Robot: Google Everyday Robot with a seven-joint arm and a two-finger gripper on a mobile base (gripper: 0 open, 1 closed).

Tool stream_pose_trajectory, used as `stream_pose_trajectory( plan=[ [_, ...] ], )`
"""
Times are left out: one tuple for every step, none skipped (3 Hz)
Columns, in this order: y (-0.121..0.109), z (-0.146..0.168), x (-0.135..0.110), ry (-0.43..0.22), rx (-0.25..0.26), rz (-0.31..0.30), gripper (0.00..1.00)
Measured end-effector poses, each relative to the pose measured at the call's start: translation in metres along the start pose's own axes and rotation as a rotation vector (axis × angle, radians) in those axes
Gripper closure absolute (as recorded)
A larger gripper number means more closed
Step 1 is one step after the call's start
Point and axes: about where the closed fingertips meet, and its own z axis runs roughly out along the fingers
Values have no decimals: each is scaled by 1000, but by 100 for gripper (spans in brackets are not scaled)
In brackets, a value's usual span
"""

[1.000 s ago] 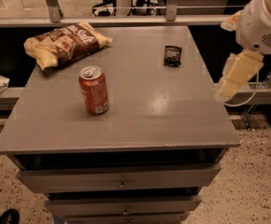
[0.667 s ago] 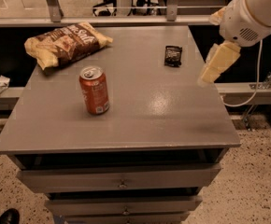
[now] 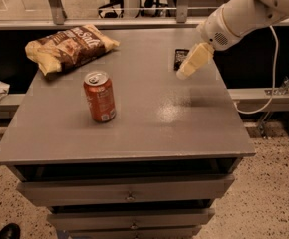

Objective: Move rxbar chocolate near coke can

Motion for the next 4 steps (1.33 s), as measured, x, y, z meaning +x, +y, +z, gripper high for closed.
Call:
stream_pose_trajectory(
  plan=[
    [-12, 34, -2, -39, -9, 56, 0],
    [-33, 58, 8, -54, 10, 137, 0],
    [-46, 74, 18, -56, 21, 209, 0],
    [-57, 86, 29, -55, 36, 266, 23]
  ],
)
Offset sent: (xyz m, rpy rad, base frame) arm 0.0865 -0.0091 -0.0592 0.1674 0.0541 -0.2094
